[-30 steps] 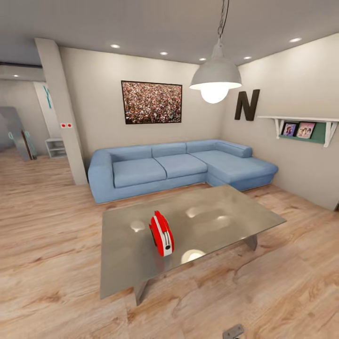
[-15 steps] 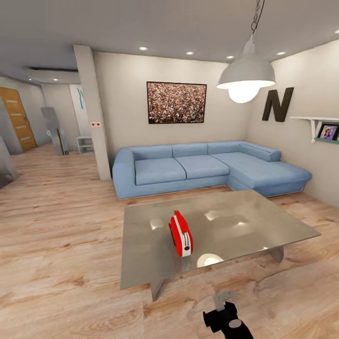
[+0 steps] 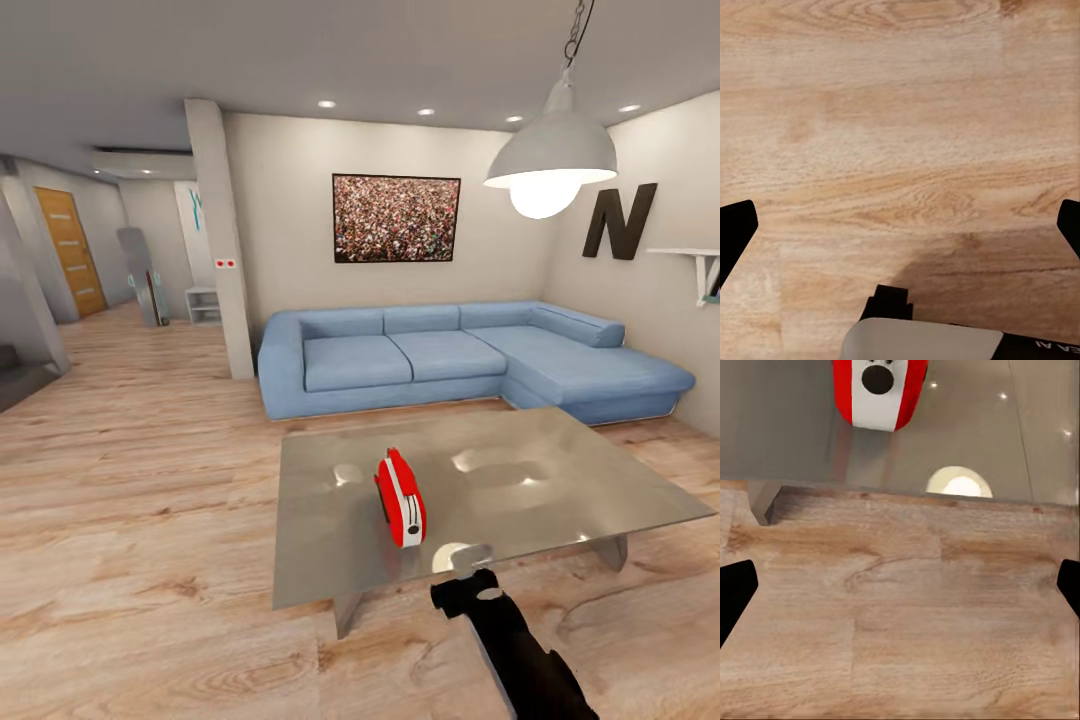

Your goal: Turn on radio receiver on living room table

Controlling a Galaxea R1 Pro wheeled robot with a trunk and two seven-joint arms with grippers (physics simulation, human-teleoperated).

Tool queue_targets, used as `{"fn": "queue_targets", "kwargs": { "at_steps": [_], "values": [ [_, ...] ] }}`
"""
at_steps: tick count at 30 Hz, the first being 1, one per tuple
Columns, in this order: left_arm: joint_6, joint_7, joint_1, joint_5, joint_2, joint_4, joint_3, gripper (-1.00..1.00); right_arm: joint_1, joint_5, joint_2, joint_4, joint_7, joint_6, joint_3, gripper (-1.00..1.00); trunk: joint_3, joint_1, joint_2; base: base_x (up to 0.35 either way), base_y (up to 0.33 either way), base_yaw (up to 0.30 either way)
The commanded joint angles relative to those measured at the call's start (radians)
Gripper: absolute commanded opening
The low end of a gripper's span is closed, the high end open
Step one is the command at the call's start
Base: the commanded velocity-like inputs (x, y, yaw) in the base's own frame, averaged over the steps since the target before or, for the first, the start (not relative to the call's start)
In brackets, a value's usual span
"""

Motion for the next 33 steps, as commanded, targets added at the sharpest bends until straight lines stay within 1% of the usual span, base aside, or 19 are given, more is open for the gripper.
{"fn": "queue_targets", "kwargs": {
  "at_steps": [1, 2, 4, 5, 6, 8, 11, 13, 14, 16, 20, 22, 23, 24, 26, 28, 29, 31, 33],
  "values": [
    [0.0, 0.0, 0.0, 0.0, 0.0, 0.0, 0.0, 1.0, -0.036, -0.003, 0.0, -0.006, 0.002, 0.049, -0.001, 1.0, 0.0, 0.0, 0.0, 0.0, 0.0, 0.0],
    [0.0, 0.0, 0.0, 0.0, 0.001, 0.001, 0.0, 1.0, -0.056, -0.003, 0.0, -0.011, 0.009, 0.068, -0.001, 1.0, 0.0, 0.0, 0.0, 0.0, 0.0, 0.0],
    [0.0, 0.0, 0.0, 0.0, 0.0, 0.0, 0.0, 1.0, -0.1, -0.004, 0.001, -0.027, 0.047, 0.103, -0.002, 1.0, 0.0, 0.0, 0.0, 0.0, 0.0, 0.0],
    [0.0, 0.0, 0.0, 0.0, 0.0, 0.0, 0.0, 1.0, -0.127, -0.005, 0.001, -0.038, 0.073, 0.147, -0.002, 1.0, 0.0, 0.0, 0.0, 0.0, 0.0, 0.0],
    [0.0, 0.0, 0.0, 0.0, 0.0, 0.0, 0.0, 1.0, -0.136, -0.005, 0.001, -0.041, 0.081, 0.167, -0.002, 1.0, 0.0, 0.0, 0.0, 0.0, 0.0, 0.0],
    [0.0, 0.0, 0.0, 0.0, 0.0, 0.0, 0.0, 1.0, -0.183, -0.005, 0.002, -0.05, 0.113, 0.26, -0.004, 1.0, 0.0, 0.0, 0.0, 0.0, 0.0, 0.0],
    [0.0, 0.0, 0.0, 0.0, 0.0, 0.0, 0.0, 1.0, -0.219, -0.007, 0.002, -0.055, 0.147, 0.302, -0.005, 1.0, 0.0, 0.0, 0.0, 0.0, 0.0, 0.0],
    [0.0, 0.0, 0.0, 0.0, -0.001, 0.0, -0.001, 1.0, -0.259, -0.008, 0.002, -0.056, 0.197, 0.338, -0.005, 1.0, 0.0, 0.0, 0.0, 0.0, 0.0, 0.0],
    [0.0, 0.0, 0.0, 0.0, -0.002, 0.0, -0.001, 1.0, -0.302, -0.012, 0.002, -0.056, 0.247, 0.407, -0.005, 1.0, 0.0, 0.0, 0.0, 0.0, 0.0, 0.0],
    [-0.001, 0.0, 0.0, 0.0, -0.002, 0.0, -0.001, 1.0, -0.333, -0.013, 0.002, -0.056, 0.274, 0.442, -0.005, 1.0, 0.0, 0.0, 0.0, 0.0, 0.0, 0.0],
    [-0.002, 0.0, 0.0, 0.0, -0.002, 0.0, -0.001, 1.0, -0.371, -0.02, 0.002, -0.056, 0.293, 0.464, -0.006, 1.0, 0.0, 0.0, 0.0, 0.0, 0.0, 0.0],
    [-0.003, 0.0, 0.0, 0.0, -0.002, 0.0, -0.001, 1.0, -0.377, -0.038, 0.001, -0.056, 0.294, 0.467, -0.006, 1.0, 0.0, 0.0, 0.0, 0.0, 0.0, 0.0],
    [-0.003, 0.0, 0.0, 0.0, -0.002, 0.0, -0.001, 1.0, -0.38, -0.071, -0.002, -0.055, 0.294, 0.469, -0.007, 1.0, 0.0, 0.0, 0.0, 0.005, 0.0, 0.0],
    [-0.003, 0.0, 0.0, 0.001, -0.002, 0.0, -0.001, 1.0, -0.381, -0.081, -0.004, -0.055, 0.293, 0.47, -0.008, 1.0, 0.0, 0.0, 0.0, 0.034, 0.0, 0.0],
    [-0.003, 0.0, 0.0, 0.001, -0.002, 0.0, 0.0, 1.0, -0.382, -0.092, -0.011, -0.055, 0.293, 0.47, -0.037, 1.0, 0.0, 0.0, 0.0, 0.136, 0.0, 0.0],
    [-0.003, 0.0, 0.0, 0.001, 0.0, 0.0, 0.001, 1.0, -0.383, -0.093, -0.013, -0.055, 0.292, 0.468, -0.083, 1.0, 0.0, 0.0, 0.0, 0.237, 0.0, 0.0],
    [-0.003, 0.0, 0.0, 0.001, 0.0, 0.0, 0.001, 1.0, -0.383, -0.093, -0.014, -0.055, 0.291, 0.468, -0.1, 1.0, 0.0, 0.0, 0.0, 0.281, 0.0, 0.0],
    [-0.003, 0.0, 0.0, 0.002, 0.0, 0.0, 0.001, 1.0, -0.383, -0.092, -0.015, -0.055, 0.291, 0.468, -0.117, 1.0, 0.0, 0.0, 0.0, 0.302, 0.0, 0.0],
    [-0.003, 0.0, 0.0, 0.002, 0.0, 0.0, 0.002, 1.0, -0.383, -0.089, -0.015, -0.055, 0.286, 0.469, -0.125, 1.0, 0.0, 0.0, 0.0, 0.316, 0.0, 0.0]
  ]
}}
